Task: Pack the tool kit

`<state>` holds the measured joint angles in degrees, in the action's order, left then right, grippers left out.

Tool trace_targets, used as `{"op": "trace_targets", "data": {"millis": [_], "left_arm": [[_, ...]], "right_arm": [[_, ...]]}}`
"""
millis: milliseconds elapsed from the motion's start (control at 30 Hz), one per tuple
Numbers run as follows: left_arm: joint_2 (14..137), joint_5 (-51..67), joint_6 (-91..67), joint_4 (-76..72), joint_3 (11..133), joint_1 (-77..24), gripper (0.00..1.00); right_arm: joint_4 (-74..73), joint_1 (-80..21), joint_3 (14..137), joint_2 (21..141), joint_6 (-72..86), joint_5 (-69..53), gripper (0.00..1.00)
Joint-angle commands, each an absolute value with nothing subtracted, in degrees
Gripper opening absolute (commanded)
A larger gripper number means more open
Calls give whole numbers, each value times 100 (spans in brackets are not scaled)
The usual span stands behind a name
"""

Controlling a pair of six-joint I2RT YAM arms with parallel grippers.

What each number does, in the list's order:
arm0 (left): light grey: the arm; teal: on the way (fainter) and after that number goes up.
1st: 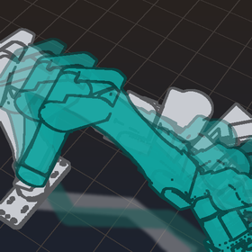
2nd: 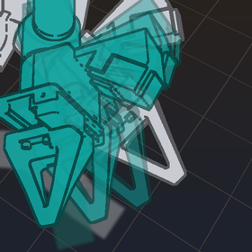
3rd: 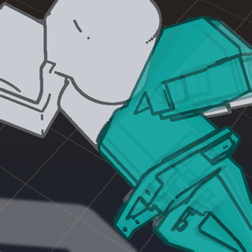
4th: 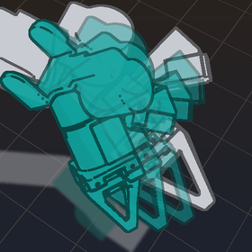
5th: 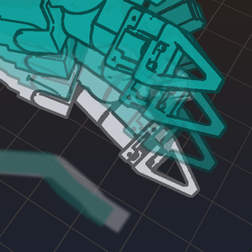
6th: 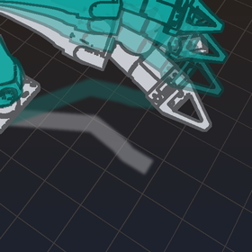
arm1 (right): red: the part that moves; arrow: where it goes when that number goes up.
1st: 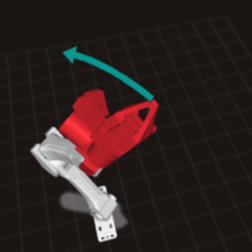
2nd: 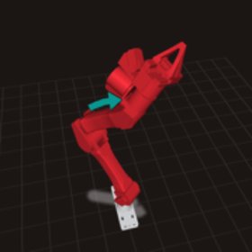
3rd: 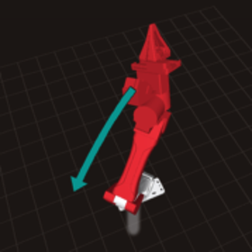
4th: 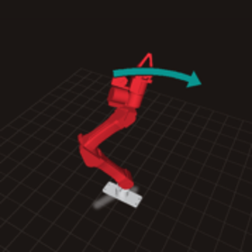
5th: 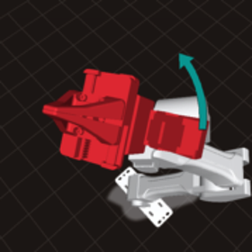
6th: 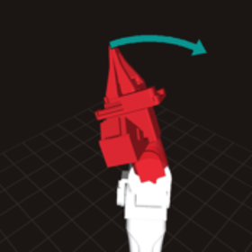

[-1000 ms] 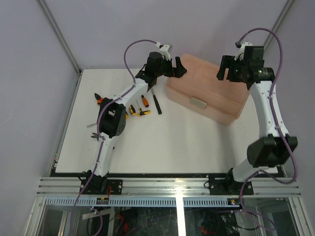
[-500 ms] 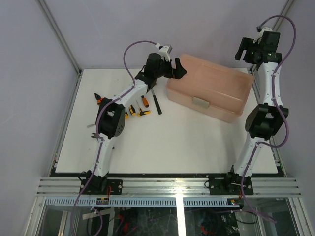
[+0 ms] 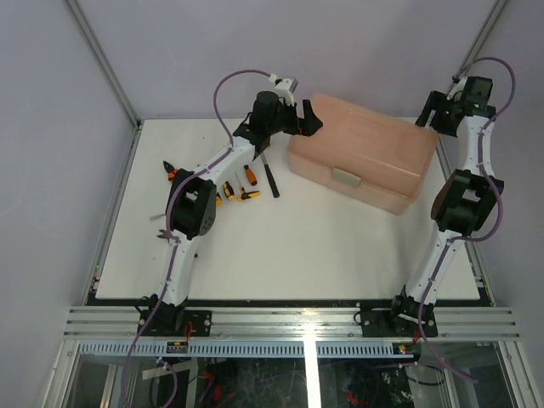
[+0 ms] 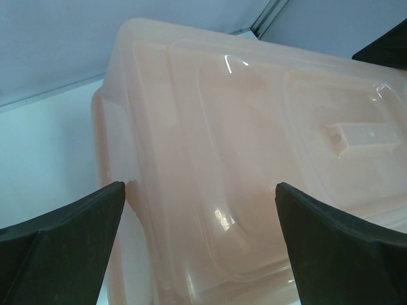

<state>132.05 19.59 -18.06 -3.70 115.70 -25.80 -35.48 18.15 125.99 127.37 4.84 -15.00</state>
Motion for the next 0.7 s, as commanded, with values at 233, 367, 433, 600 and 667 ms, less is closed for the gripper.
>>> {"op": "trace_targets", "data": {"millis": [233, 367, 433, 600, 667], "left_arm": [[13904, 2056, -1337, 941, 12059, -2601, 100], [14006, 2056, -1352, 1017, 12197, -2608, 100], [14018, 2065, -1362, 1024, 12194, -2611, 100], [14066, 2035, -1394, 1015, 12204, -2628, 100], [14091, 2002, -1450, 998, 12253, -2633, 100]], "right_arm": [[-4592, 1859, 10759, 11030, -382, -2746, 79], [-4502, 1837, 9535, 10121, -483, -2799, 78], [-4533, 1844, 8972, 9717, -520, -2797, 78], [-4519, 1780, 8045, 8851, -474, -2928, 77], [-4449, 1773, 7838, 8604, -394, -2898, 77]]}}
